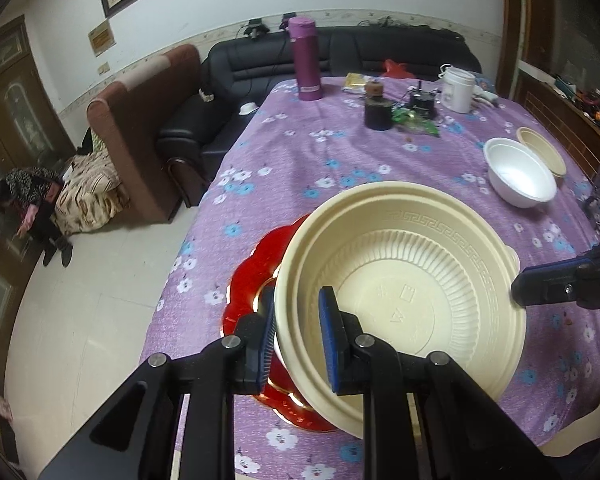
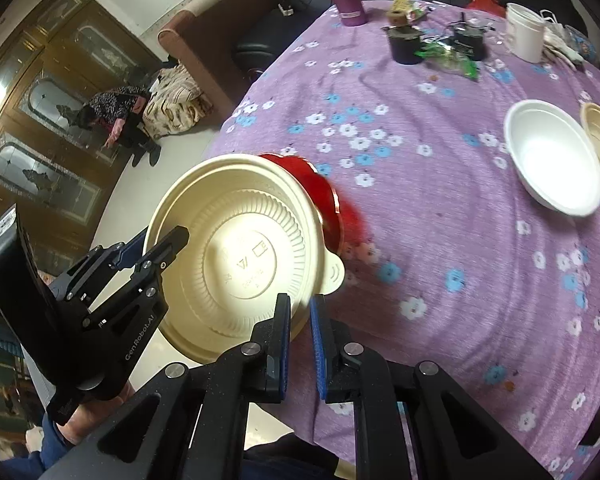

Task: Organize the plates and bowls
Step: 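Lower the beige bowl onto the white plate and open the left gripper, then move the left gripper to the white bowl, then grasp the rim of the white bowl with the left gripper, then lift the white bowl with the left gripper and carry it over the stack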

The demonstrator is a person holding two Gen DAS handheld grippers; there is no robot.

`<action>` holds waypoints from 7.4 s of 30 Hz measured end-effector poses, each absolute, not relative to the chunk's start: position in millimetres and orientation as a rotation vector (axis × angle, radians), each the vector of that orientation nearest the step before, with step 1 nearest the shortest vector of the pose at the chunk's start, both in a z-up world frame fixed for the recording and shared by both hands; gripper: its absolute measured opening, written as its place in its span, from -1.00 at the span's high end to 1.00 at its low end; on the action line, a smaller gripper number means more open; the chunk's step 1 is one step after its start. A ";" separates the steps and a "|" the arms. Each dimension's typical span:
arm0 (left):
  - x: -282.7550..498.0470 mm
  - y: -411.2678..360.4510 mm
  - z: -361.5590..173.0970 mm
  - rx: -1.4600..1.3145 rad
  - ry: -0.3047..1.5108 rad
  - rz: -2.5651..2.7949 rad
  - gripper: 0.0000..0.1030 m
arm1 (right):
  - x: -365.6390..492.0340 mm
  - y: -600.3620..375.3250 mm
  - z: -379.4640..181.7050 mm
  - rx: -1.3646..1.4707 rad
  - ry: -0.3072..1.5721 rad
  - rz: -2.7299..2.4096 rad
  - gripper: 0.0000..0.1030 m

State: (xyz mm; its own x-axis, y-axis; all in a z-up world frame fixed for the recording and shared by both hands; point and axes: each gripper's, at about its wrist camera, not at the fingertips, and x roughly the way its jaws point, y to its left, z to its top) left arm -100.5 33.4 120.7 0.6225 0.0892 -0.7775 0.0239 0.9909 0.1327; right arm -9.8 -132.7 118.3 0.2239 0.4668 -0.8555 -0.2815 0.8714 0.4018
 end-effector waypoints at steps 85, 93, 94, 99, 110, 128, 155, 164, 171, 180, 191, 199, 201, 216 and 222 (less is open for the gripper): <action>2.8 -186.7 111.5 0.213 0.986 -0.353 0.20 | -2.7 -368.2 95.8 0.203 1.093 0.021 0.78; 64.1 -201.5 88.8 0.074 1.089 -0.396 0.20 | 34.4 -411.9 93.3 0.358 1.086 0.066 0.78; 70.4 -204.0 85.2 0.062 1.100 -0.404 0.20 | 40.4 -414.8 92.5 0.375 1.083 0.081 0.78; 90.6 -209.7 75.5 0.042 1.119 -0.400 -0.05 | 69.7 -420.6 80.1 0.419 1.079 0.128 0.64; 124.2 -221.8 46.8 0.038 1.167 -0.386 0.15 | 115.4 -434.0 43.1 0.490 1.107 0.116 0.50; 60.4 -211.2 71.1 0.159 1.123 -0.440 0.74 | 81.1 -413.1 56.1 0.524 1.162 0.156 0.81; -87.5 -202.2 54.5 0.458 0.978 -0.398 0.67 | -56.1 -338.4 39.4 0.201 1.230 0.136 0.69; -94.8 -204.7 73.8 0.487 0.901 -0.388 0.66 | -64.5 -342.6 61.9 0.220 1.160 0.118 0.69; -99.1 -199.4 82.5 0.496 0.870 -0.368 0.66 | -69.4 -339.2 71.0 0.230 1.136 0.120 0.69; -101.2 -180.8 88.4 0.479 0.860 -0.321 0.66 | -65.9 -321.1 78.4 0.203 1.118 0.153 0.69; -102.8 -163.9 90.4 0.461 0.860 -0.289 0.66 | -61.9 -302.9 81.2 0.173 1.111 0.187 0.69; -103.4 -161.1 90.5 0.458 0.860 -0.288 0.66 | -61.8 -299.1 82.4 0.168 1.108 0.189 0.69; -103.5 -161.2 90.6 0.458 0.860 -0.288 0.66 | -62.1 -298.5 82.4 0.166 1.108 0.188 0.69; -108.0 -148.1 96.5 0.437 0.848 -0.272 0.66 | -63.8 -288.4 89.6 0.148 1.096 0.194 0.69; -108.6 -138.1 98.5 0.416 0.848 -0.253 0.65 | -61.3 -279.7 94.0 0.138 1.091 0.208 0.69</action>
State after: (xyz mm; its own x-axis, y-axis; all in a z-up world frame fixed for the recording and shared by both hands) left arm -108.6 -138.1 98.5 0.6390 -0.0518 -0.7675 0.3775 0.8904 0.2543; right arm -61.3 -279.7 94.0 0.4454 0.2346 -0.8640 -0.0996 0.9721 0.2126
